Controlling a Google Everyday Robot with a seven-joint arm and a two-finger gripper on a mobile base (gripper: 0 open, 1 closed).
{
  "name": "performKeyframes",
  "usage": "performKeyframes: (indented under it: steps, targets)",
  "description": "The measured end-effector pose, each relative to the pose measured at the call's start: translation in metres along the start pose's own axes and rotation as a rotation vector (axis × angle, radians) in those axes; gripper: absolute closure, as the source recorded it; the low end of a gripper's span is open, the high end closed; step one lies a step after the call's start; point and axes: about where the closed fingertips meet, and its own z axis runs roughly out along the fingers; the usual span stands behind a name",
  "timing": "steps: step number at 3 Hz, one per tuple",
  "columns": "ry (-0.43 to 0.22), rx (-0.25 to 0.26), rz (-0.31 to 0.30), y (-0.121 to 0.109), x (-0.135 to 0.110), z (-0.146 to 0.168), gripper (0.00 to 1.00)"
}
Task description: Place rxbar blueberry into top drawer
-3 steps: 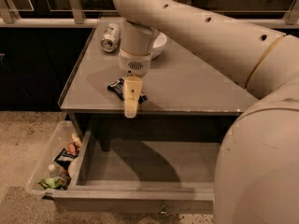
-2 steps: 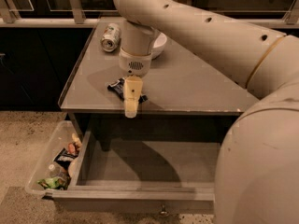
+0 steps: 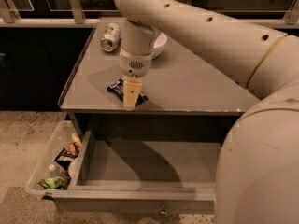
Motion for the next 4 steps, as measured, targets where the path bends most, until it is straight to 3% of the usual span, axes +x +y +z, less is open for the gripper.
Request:
performKeyframes:
  steps: [2, 3, 4]
  targets:
    - [0.0, 0.0, 0.0, 0.0, 0.0, 0.0, 0.88]
    - [0.0, 0.0, 0.0, 0.0, -0.001, -0.006, 1.0]
    - [-0.002, 0.033, 0.005, 0.018, 0.004, -0.026, 1.0]
